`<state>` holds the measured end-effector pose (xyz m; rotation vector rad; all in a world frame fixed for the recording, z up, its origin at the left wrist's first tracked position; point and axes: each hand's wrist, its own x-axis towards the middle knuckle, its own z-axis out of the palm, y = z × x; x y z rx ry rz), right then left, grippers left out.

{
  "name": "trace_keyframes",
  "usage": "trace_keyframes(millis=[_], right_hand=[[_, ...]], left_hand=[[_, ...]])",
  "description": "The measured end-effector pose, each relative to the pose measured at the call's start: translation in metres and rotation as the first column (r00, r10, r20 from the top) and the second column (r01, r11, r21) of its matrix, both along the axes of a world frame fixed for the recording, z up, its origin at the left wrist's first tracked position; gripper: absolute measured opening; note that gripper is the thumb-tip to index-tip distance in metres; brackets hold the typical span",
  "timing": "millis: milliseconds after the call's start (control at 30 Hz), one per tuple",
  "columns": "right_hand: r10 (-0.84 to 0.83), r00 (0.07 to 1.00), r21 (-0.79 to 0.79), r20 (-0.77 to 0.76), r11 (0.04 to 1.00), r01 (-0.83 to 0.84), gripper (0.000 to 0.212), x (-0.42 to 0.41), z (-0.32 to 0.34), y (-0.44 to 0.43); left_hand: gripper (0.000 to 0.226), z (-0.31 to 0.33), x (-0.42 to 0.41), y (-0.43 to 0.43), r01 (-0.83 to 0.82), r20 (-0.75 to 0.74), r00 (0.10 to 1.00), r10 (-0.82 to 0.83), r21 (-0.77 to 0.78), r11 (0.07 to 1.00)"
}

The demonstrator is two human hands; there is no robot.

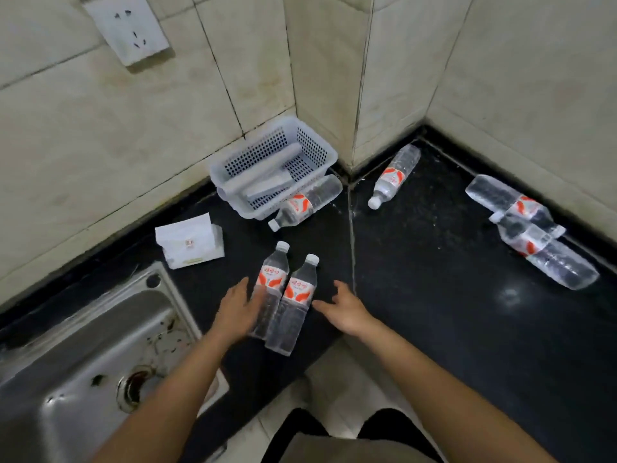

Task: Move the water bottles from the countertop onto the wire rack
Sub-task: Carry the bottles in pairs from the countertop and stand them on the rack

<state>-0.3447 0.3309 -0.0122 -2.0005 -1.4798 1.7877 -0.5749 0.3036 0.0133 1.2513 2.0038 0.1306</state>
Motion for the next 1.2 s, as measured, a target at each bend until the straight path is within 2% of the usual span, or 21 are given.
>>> trace_keyframes(millis=[100, 200, 300, 400, 467, 533, 600, 667, 733, 800, 867, 967, 1033, 1133, 1200], right_hand=[[-0.192, 0.981, -0.128, -0.038, 0.974, 0.186, 0.082, -0.036, -0.016, 0.008], [-0.412, 0.907, -0.199, -0.089, 0.899, 0.389, 0.068, -0.064, -0.027, 0.009], [-0.515, 0.855, -0.217, -0.064, 0.843, 0.492, 0.088, -0.080, -0.036, 0.012], [-0.563, 0.825, -0.247, -0.038, 0.806, 0.539, 0.100, -0.084, -0.043, 0.021], [-0.614, 0.789, -0.273, -0.028, 0.764, 0.585, 0.110, -0.085, -0.043, 0.026], [-0.640, 0.767, -0.294, -0.039, 0.741, 0.604, 0.097, -0.083, -0.046, 0.029], [-0.663, 0.743, -0.303, -0.088, 0.728, 0.614, 0.067, -0.076, -0.051, 0.026], [-0.690, 0.715, -0.305, -0.115, 0.709, 0.635, 0.053, -0.068, -0.055, 0.020], [-0.728, 0.671, -0.310, -0.137, 0.675, 0.669, 0.054, -0.061, -0.056, 0.013], [-0.767, 0.612, -0.333, -0.190, 0.637, 0.695, 0.062, -0.053, -0.055, 0.007], [-0.817, 0.525, -0.332, -0.239, 0.577, 0.746, 0.070, -0.042, -0.053, 0.001], [-0.847, 0.426, -0.282, -0.318, 0.514, 0.810, 0.081, -0.018, -0.036, -0.006], [-0.837, 0.395, -0.227, -0.379, 0.498, 0.837, 0.087, 0.007, -0.013, -0.008], [-0.811, 0.371, -0.122, -0.453, 0.469, 0.875, 0.081, 0.051, 0.034, -0.016], [-0.787, 0.358, -0.055, -0.502, 0.442, 0.895, 0.080, 0.078, 0.064, -0.021]], left_hand=[[0.072, -0.022, -0.014, 0.037, -0.164, 0.202, 0.962, 0.186, -0.120, 0.979], [0.070, -0.040, -0.020, 0.061, -0.181, 0.348, 0.891, 0.290, -0.312, 0.932], [0.074, -0.058, -0.022, 0.074, -0.134, 0.413, 0.855, 0.314, -0.410, 0.902], [0.118, -0.114, -0.030, 0.078, -0.200, 0.371, 0.852, 0.370, -0.423, 0.884], [0.128, -0.121, -0.023, 0.078, -0.192, 0.312, 0.894, 0.322, -0.383, 0.903], [0.125, -0.093, -0.008, 0.080, -0.153, 0.287, 0.923, 0.255, -0.332, 0.931], [0.124, -0.084, -0.001, 0.081, -0.163, 0.312, 0.914, 0.261, -0.306, 0.938], [0.107, -0.082, 0.004, 0.081, -0.158, 0.375, 0.886, 0.271, -0.306, 0.939], [0.083, -0.073, 0.013, 0.082, -0.137, 0.423, 0.865, 0.271, -0.321, 0.937], [0.070, -0.064, 0.026, 0.083, -0.105, 0.472, 0.847, 0.246, -0.306, 0.946], [0.071, -0.054, 0.042, 0.082, -0.072, 0.504, 0.837, 0.214, -0.287, 0.955], [0.090, -0.034, 0.072, 0.080, -0.048, 0.541, 0.821, 0.184, -0.256, 0.965], [0.082, -0.011, 0.098, 0.076, -0.031, 0.619, 0.770, 0.154, -0.205, 0.978], [0.059, 0.032, 0.142, 0.068, 0.022, 0.701, 0.710, 0.061, -0.109, 0.994], [0.054, 0.061, 0.171, 0.066, 0.052, 0.748, 0.663, -0.008, -0.035, 0.998]])
